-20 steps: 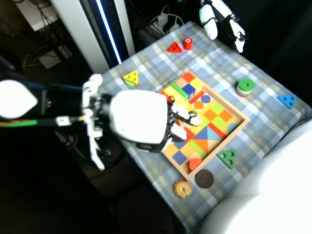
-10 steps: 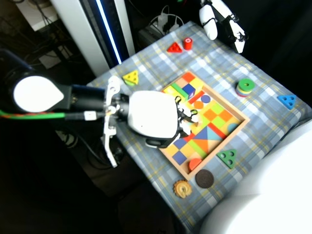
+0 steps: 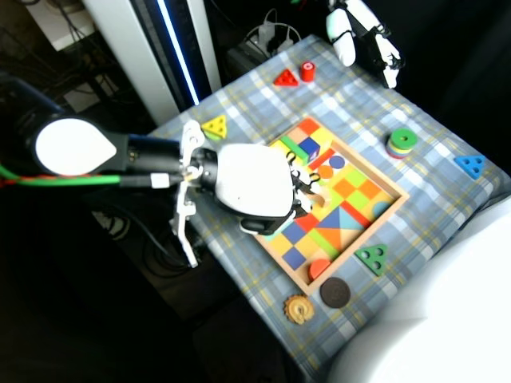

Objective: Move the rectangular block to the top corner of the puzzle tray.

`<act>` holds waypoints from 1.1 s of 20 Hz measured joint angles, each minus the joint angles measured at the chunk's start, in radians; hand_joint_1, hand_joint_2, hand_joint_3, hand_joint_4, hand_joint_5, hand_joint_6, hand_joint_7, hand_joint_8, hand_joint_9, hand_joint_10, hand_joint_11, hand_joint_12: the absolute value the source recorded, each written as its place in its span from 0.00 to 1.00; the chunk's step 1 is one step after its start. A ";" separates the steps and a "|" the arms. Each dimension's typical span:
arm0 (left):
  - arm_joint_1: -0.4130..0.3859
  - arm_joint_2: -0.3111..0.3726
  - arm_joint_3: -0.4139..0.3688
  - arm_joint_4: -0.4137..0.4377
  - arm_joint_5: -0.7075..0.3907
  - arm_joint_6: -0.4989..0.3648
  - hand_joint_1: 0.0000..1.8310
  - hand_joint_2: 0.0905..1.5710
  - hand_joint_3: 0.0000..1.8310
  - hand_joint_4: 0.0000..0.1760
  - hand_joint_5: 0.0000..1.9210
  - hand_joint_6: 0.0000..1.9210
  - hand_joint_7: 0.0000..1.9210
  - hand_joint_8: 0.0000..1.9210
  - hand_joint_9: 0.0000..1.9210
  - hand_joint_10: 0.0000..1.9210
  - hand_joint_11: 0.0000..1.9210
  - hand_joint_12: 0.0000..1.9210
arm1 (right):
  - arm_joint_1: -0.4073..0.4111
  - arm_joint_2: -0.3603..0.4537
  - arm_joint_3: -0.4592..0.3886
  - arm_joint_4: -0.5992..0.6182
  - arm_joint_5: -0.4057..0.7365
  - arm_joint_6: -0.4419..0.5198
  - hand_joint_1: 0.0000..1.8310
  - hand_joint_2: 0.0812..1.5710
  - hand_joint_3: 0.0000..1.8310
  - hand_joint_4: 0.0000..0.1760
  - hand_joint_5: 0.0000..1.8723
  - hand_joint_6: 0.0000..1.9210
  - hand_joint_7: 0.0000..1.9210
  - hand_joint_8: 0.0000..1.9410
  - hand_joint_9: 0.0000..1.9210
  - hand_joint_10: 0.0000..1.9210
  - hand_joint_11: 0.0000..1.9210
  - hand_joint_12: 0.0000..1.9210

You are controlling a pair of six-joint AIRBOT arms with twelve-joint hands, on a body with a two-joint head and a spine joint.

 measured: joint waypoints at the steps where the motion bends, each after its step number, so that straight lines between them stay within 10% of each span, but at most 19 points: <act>1: 0.000 0.000 0.000 0.001 0.002 0.000 0.11 0.86 0.00 0.25 0.18 0.00 0.19 0.00 0.17 0.01 0.00 0.48 | 0.000 -0.002 0.000 -0.004 0.000 0.000 0.89 0.73 0.01 0.10 0.28 0.01 0.74 1.00 0.81 1.00 0.82 1.00; 12: 0.000 0.001 0.010 0.010 0.010 -0.001 0.10 0.87 0.00 0.24 0.17 0.00 0.20 0.00 0.17 0.01 0.00 0.48 | 0.000 -0.014 0.005 -0.051 -0.013 0.006 0.91 0.72 0.00 0.00 0.29 0.00 0.73 1.00 0.83 1.00 0.83 1.00; 13: 0.000 0.001 0.010 0.010 0.010 -0.001 0.11 0.87 0.00 0.25 0.18 0.00 0.20 0.00 0.17 0.01 0.00 0.49 | 0.000 -0.014 0.005 -0.051 -0.016 0.013 0.91 0.72 0.00 0.19 0.29 0.00 0.73 1.00 0.82 1.00 0.82 1.00; 16: 0.000 0.001 0.010 0.010 0.010 -0.001 0.10 0.86 0.00 0.24 0.17 0.00 0.19 0.00 0.16 0.00 0.00 0.44 | 0.006 -0.014 0.006 -0.070 -0.027 0.021 0.91 0.73 0.00 0.00 0.28 0.00 0.71 1.00 0.81 1.00 0.83 1.00; 19: 0.000 0.001 0.009 0.011 0.011 -0.001 0.10 0.87 0.00 0.27 0.17 0.00 0.19 0.00 0.17 0.00 0.00 0.43 | 0.006 -0.014 0.007 -0.073 -0.035 0.023 0.92 0.72 0.00 0.06 0.27 0.00 0.74 1.00 0.82 1.00 0.84 1.00; 22: 0.000 0.001 0.009 0.010 0.011 -0.002 0.10 0.87 0.00 0.23 0.17 0.00 0.19 0.00 0.16 0.00 0.00 0.45 | 0.006 -0.012 0.009 -0.081 -0.045 0.034 0.89 0.74 0.00 0.10 0.25 0.00 0.61 1.00 0.73 1.00 0.75 1.00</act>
